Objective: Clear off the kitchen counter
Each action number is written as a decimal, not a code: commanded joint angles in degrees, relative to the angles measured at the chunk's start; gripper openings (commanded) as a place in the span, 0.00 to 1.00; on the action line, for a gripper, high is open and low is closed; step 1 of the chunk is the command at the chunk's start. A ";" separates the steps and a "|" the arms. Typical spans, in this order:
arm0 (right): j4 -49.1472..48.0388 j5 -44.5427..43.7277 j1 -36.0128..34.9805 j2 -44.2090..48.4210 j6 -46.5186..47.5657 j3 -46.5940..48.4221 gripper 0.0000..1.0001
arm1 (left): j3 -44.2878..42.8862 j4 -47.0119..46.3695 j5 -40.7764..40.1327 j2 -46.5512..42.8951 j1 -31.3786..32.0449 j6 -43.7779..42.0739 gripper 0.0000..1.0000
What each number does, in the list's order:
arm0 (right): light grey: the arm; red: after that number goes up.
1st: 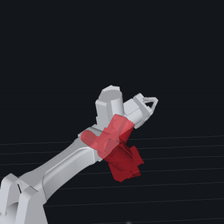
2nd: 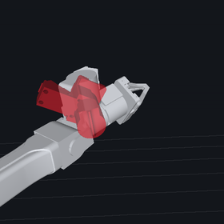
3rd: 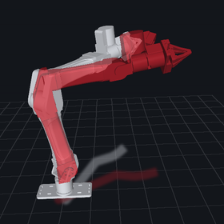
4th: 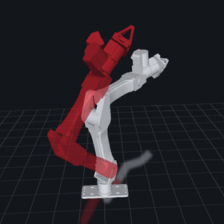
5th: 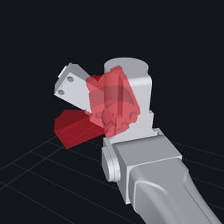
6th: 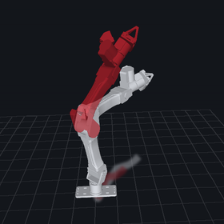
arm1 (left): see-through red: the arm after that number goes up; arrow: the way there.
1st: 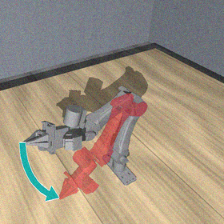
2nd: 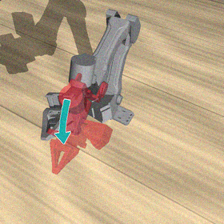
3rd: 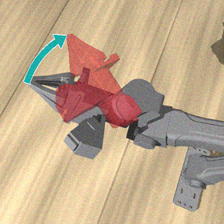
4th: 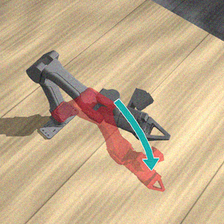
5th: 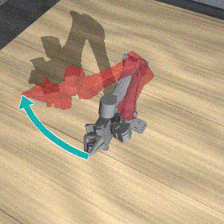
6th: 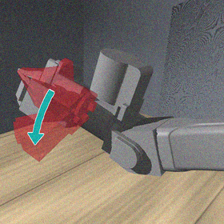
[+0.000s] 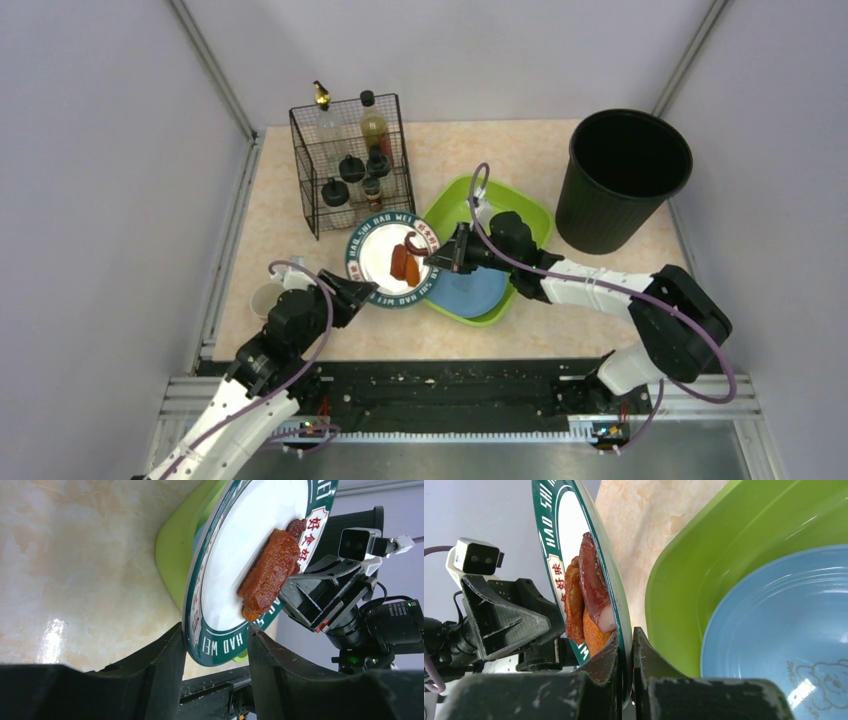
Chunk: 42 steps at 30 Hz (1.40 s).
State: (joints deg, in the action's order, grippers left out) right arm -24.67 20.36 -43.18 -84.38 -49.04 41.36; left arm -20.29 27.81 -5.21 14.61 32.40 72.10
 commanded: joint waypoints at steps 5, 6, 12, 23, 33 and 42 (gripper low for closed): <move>0.62 3.17 3.17 5.19 2.16 2.62 0.00 | -1.48 -4.80 0.04 -0.25 0.12 -4.74 0.52; 0.99 3.13 3.62 5.74 2.20 2.71 0.00 | -1.50 -4.30 -0.31 -0.58 0.19 -4.71 0.52; 4.60 2.41 5.44 8.44 2.73 4.01 0.00 | -1.43 -4.03 -1.03 -4.06 0.16 -5.73 0.51; 13.77 2.79 10.26 11.18 1.11 13.10 0.00 | -4.70 -0.07 -5.31 -8.58 0.17 -12.26 0.41; 24.39 4.23 17.04 8.10 -2.49 29.63 0.00 | -0.67 -8.96 -1.56 -3.72 0.21 -15.10 0.33; 30.80 4.79 26.83 6.59 -7.56 39.09 0.00 | -0.32 -17.17 1.61 7.84 0.20 -17.50 0.31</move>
State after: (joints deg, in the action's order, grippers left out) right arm 7.11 23.94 -20.91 -78.67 -52.27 75.85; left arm -21.12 18.70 -5.74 18.74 32.45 56.82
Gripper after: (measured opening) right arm 0.036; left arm 0.317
